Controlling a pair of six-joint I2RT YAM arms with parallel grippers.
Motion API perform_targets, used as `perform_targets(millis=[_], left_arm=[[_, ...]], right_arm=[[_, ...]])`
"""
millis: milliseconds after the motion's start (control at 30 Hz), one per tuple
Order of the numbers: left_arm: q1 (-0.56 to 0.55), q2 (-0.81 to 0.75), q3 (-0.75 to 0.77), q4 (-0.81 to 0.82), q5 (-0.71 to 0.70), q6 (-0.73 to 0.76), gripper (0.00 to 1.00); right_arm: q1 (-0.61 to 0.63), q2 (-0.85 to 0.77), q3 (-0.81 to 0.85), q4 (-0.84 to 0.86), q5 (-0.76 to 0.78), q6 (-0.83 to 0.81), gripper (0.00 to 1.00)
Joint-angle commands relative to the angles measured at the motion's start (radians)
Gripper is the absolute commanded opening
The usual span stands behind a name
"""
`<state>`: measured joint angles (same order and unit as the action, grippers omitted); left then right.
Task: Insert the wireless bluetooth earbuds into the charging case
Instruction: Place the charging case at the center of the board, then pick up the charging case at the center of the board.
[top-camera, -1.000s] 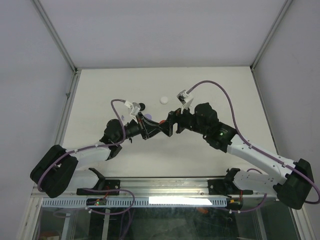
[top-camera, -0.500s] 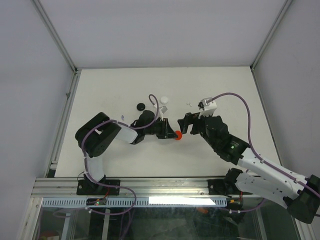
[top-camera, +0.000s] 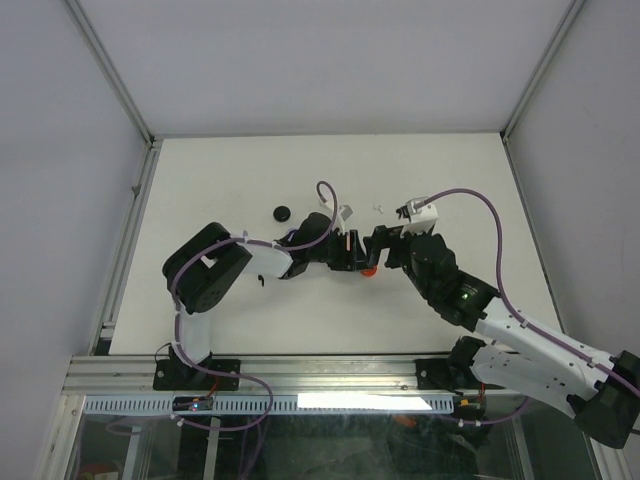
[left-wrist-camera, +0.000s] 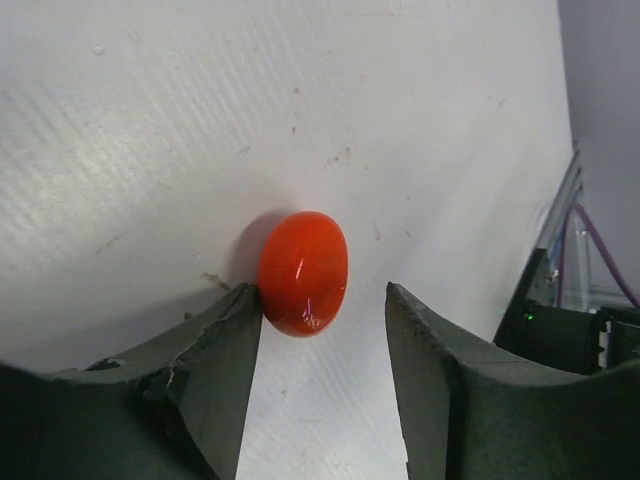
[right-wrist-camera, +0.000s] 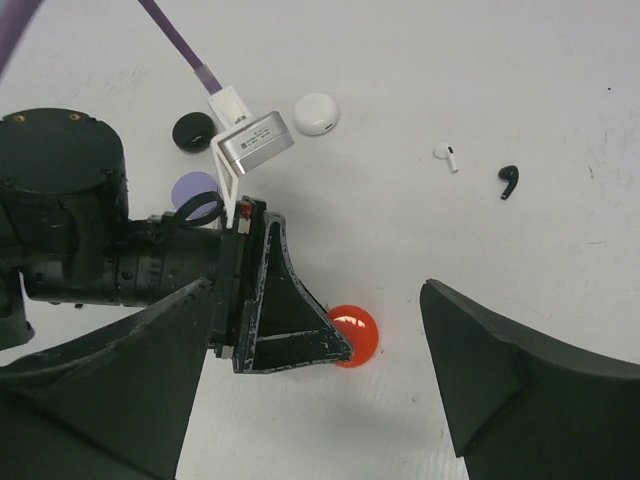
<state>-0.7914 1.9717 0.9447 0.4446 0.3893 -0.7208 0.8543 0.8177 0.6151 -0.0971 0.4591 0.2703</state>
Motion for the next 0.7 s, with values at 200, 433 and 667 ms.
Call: perform_targets(millis=[200, 433, 667], left_arm=[[0.048, -0.23, -0.031, -0.278, -0.27, 0.215, 0.64], [0.142, -0.232, 0.073, -0.356, -0.34, 0.425, 0.65], [0.203, -0.088, 0.276, -0.353, -0.395, 0.606, 0.65]], right_arm=[[0.004, 0.051, 0.026, 0.054, 0.035, -0.026, 0.87], [0.001, 0.041, -0.006, 0.058, 0.038, -0.015, 0.88], [-0.004, 0.102, -0.011, 0.099, -0.001, -0.02, 0.88]])
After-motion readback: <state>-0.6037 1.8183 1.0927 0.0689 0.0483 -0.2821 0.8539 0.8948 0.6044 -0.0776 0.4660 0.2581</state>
